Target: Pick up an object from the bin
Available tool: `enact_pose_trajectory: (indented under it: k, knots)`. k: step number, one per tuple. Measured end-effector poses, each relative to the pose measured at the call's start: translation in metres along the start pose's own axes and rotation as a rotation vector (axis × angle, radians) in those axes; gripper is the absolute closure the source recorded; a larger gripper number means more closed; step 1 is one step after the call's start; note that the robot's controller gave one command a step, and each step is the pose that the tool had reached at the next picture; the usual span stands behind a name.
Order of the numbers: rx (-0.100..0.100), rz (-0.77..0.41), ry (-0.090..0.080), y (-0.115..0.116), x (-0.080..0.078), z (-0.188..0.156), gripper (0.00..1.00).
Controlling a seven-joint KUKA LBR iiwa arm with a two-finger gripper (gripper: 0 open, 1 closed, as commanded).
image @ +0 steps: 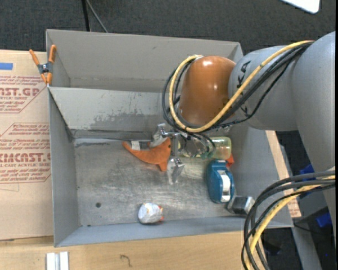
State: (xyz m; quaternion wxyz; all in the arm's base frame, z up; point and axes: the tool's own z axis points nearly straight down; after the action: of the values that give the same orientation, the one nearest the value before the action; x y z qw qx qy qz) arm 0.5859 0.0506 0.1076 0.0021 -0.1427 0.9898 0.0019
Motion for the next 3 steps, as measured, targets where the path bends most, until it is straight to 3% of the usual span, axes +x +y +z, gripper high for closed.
enact_pose_trajectory:
  k: [1,2,3]
  knots:
    - [0.014,-0.375,-0.061,-0.0083,-0.0064,0.0192,1.0]
    - [0.014,-0.375,-0.061,-0.0084,-0.0064,0.0192,1.0]
    - [0.01,-0.376,-0.032,-0.0086,-0.0009,0.0172,1.0]
